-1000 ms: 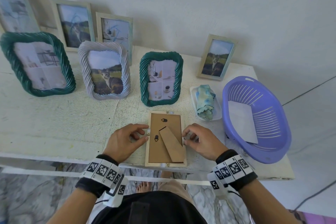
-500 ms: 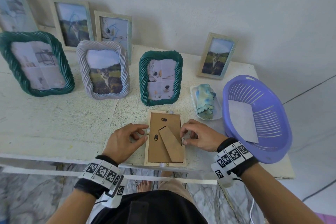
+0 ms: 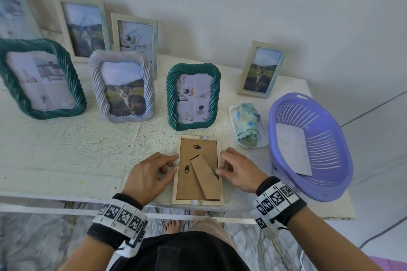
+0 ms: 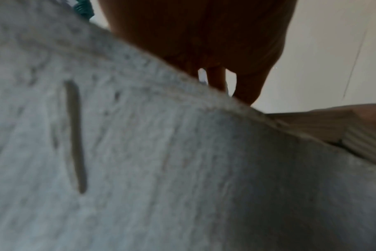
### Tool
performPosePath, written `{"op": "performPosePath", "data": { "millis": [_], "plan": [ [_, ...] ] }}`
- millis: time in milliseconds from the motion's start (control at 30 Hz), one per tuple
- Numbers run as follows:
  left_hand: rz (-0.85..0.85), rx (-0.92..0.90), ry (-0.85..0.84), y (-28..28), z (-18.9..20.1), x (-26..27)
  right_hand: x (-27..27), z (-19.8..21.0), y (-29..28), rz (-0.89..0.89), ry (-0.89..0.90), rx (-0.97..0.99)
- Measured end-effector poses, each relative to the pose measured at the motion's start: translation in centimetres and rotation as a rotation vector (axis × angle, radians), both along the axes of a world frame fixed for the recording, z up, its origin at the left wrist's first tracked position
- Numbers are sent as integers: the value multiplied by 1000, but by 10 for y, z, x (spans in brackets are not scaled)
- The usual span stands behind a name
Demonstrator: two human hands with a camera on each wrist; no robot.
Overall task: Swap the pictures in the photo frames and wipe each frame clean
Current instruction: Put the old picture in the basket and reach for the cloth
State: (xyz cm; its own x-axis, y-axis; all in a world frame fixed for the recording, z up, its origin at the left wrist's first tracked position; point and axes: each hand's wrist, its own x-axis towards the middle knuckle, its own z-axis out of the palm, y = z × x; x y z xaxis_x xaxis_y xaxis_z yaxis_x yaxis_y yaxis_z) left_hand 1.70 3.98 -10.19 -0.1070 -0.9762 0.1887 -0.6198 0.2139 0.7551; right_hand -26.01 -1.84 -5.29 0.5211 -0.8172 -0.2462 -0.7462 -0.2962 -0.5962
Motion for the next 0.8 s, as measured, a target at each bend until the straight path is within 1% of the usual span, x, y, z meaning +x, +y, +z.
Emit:
{"op": "performPosePath", "data": {
  "millis": [233,433,533,600,667,733,800],
  "plan": [
    [-74,-22,-114,-4,2,2,2,-2,3,-28,-20,-19],
    [-153,-17,-123,-9,7,1,4,-1,3,-37,-17,-22],
    [-129,9,-115,-8,7,1,4,3,1,-27,14,-17],
    [-99,26,-97,-6,7,1,6,7,-2,0,68,-27],
    [-72,42,-66,-6,6,0,11,12,-8,0,134,-110],
    [-52,48,-50,-5,4,0,19,15,-15,-63,133,-236],
    [-43,45,-44,-5,2,0,30,14,-21,-99,142,-293]
  ]
}}
